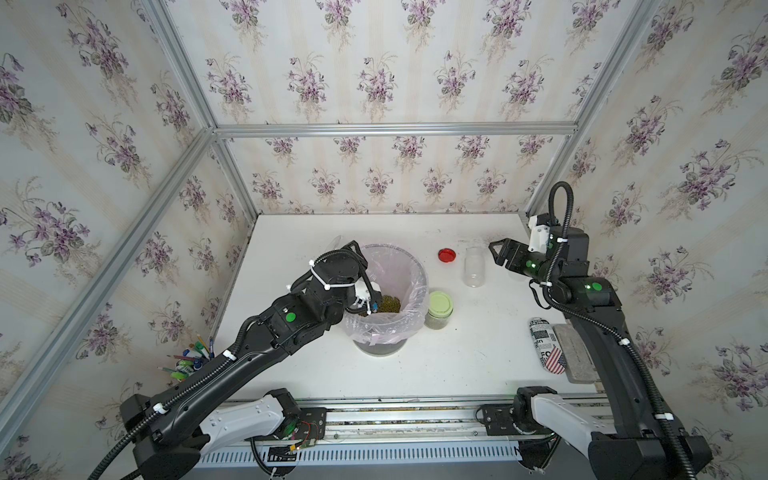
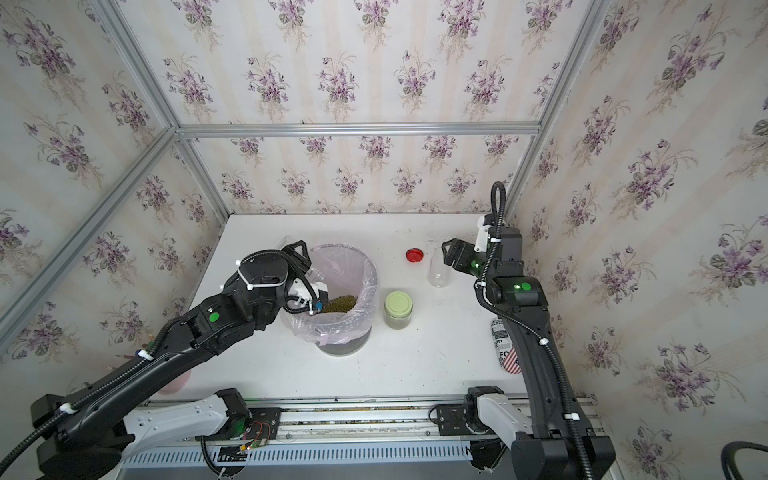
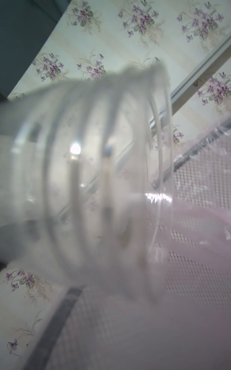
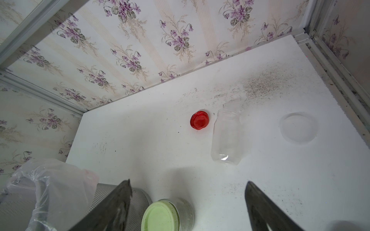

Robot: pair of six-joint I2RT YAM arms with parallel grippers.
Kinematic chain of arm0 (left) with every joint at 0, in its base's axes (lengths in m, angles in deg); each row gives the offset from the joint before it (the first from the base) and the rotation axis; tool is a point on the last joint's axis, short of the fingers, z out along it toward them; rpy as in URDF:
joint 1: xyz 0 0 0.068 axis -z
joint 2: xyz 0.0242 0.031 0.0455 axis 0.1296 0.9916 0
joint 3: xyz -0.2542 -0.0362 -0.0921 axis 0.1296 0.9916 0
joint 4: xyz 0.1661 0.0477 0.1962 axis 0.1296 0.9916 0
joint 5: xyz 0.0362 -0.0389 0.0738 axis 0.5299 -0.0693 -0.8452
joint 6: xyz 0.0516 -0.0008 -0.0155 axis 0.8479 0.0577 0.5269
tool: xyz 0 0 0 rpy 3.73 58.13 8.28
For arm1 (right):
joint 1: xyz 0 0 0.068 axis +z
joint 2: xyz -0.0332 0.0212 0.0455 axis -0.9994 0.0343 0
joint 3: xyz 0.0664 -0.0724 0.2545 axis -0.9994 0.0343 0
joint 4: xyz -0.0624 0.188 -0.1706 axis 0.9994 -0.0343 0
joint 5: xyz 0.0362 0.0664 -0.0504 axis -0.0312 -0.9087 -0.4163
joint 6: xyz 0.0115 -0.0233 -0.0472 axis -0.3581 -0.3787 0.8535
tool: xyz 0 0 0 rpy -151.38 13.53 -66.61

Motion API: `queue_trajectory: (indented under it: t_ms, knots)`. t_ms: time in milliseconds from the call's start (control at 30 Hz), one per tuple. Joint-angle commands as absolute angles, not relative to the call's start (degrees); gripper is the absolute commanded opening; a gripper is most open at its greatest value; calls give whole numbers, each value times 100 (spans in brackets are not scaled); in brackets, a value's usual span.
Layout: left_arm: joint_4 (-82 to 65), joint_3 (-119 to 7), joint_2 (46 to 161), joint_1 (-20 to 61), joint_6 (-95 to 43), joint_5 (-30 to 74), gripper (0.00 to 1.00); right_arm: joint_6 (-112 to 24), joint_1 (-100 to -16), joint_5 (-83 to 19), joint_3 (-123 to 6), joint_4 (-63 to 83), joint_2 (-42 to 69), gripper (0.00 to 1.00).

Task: Empty moldy mung beans from jars
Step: Pour the moldy mung beans from the jar into the trash bin.

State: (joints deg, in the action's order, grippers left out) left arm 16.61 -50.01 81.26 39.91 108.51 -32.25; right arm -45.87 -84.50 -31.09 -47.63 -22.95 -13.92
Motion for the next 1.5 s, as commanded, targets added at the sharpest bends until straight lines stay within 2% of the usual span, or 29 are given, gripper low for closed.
queue_trajectory:
  t_ms: [0, 333, 467, 767, 967, 1133, 1467]
  knots:
    - [1226, -5062, 8121, 4010, 11499, -3128, 37, -4595, -8448, -3008, -4810, -2241, -1421, 86]
    - [1231, -5123, 8097, 4037, 11500, -3234, 36, -4576, -8443, -2978, -4918, -2254, -1321, 86]
    - [1516, -4908, 8158, 4016, 10992, -3372, 37, -4634, -8447, -3016, -4835, -2200, -1307, 86]
    - [2154, -5483, 8261, 4028, 9664, -3154, 36, -4564, -8443, -2949, -5066, -2325, -1351, 86]
    - [2885, -5911, 8265, 4045, 7714, -2550, 36, -4629, -8443, -2957, -4925, -2245, -1329, 87]
    - [3896, -6642, 8417, 4027, 6105, -1654, 37, -4616, -8449, -2958, -5036, -2278, -1324, 86]
    - [4375, -6859, 8510, 3958, 4625, -396, 39, -4672, -8447, -2889, -4975, -2165, -1293, 87]
